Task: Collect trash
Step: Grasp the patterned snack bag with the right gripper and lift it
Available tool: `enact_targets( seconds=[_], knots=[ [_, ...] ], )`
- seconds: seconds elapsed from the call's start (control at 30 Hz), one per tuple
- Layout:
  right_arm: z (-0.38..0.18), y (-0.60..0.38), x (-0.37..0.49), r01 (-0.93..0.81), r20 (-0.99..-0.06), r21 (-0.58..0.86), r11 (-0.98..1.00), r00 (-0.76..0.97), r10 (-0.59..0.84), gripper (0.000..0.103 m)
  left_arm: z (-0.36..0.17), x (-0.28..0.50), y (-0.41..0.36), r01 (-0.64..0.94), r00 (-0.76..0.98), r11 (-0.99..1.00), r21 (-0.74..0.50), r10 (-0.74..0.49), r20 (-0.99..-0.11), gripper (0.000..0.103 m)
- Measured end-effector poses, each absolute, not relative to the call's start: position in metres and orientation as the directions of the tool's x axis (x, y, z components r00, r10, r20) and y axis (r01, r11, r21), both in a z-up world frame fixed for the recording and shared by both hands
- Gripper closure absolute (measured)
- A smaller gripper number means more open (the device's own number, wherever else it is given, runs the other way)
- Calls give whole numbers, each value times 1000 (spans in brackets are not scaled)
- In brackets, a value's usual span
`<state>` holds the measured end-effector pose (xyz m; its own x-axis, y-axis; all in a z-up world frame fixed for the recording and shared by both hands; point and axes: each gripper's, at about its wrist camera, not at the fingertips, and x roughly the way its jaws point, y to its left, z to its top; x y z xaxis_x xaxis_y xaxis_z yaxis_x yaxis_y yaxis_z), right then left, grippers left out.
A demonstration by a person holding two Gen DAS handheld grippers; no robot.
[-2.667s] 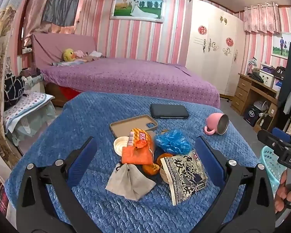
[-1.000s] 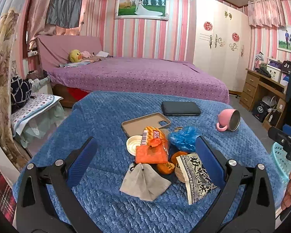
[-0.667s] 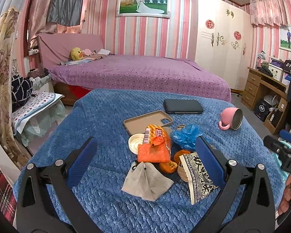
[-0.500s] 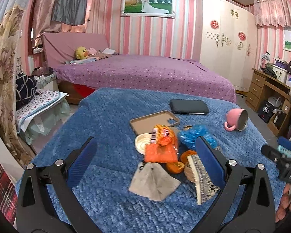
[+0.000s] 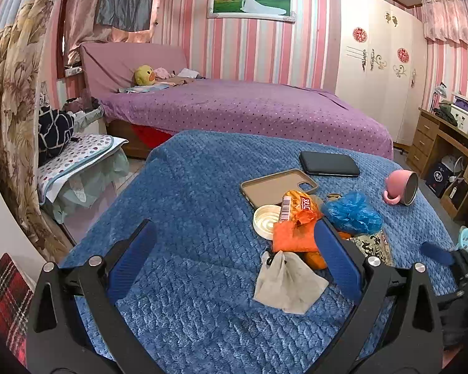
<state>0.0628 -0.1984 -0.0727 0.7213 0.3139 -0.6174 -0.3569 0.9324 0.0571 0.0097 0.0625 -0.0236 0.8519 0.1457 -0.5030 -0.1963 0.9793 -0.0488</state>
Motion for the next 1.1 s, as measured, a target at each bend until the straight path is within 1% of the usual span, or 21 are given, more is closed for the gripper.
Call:
enact_targets(
  seconds=[0.17,0.27,0.33,0.37,0.43,0.57,0.7,0.77,0.8,0.83,0.87,0.9,0.93,1.0,1.07,1.1],
  knots=[
    [-90,-184,68,-353,-653,48,934,697,297,4,-24,8,65,-199,853,979,-53,146,-501,5],
    [-99,-175,69,-349,-672,13,937,691,266,4,-24,7,63,-192,854,980,-54,140,-501,5],
    [-105,-169,69,-341,-685,-45,939,695,220,4,-25,8,61,-186,854,981,-52,135,-502,5],
    [-107,-167,70,-325,-689,-97,941,704,172,4,-25,8,60,-184,854,982,-52,134,-502,5],
    [-105,-172,70,-286,-674,-155,946,730,111,4,-24,8,59,-179,855,982,-52,129,-502,5],
    [-92,-199,71,-216,-651,-146,965,755,70,4,-24,10,54,-166,855,985,-45,121,-504,5],
    [-92,-227,81,-180,-677,-97,979,733,67,5,-25,11,50,-154,854,987,-44,110,-508,5],
    [-95,-237,88,-166,-695,-89,982,716,58,19,-25,12,49,-147,853,988,-49,101,-512,5],
    [-97,-242,93,-167,-707,-80,983,704,62,41,-26,12,48,-145,852,988,-50,99,-513,5],
    [-99,-246,97,-168,-717,-65,984,693,71,59,-26,13,47,-144,851,988,-50,97,-516,5],
    [-101,-251,101,-168,-726,-43,985,682,85,64,-27,13,46,-143,850,988,-50,97,-518,5],
    [-101,-251,103,-169,-726,-30,985,682,94,73,-27,14,45,-142,848,989,-51,95,-521,5],
    [-100,-255,104,-177,-720,-12,984,685,114,78,-28,15,43,-139,846,989,-50,92,-526,5],
    [-97,-258,103,-206,-705,11,979,693,153,83,-29,18,42,-136,839,990,-44,91,-536,5],
    [-86,-259,97,-251,-668,29,968,715,205,85,-32,21,40,-126,829,991,-40,83,-552,5],
    [-84,-258,96,-265,-653,25,964,726,217,88,-33,22,40,-123,826,992,-39,80,-558,5]
  ],
)
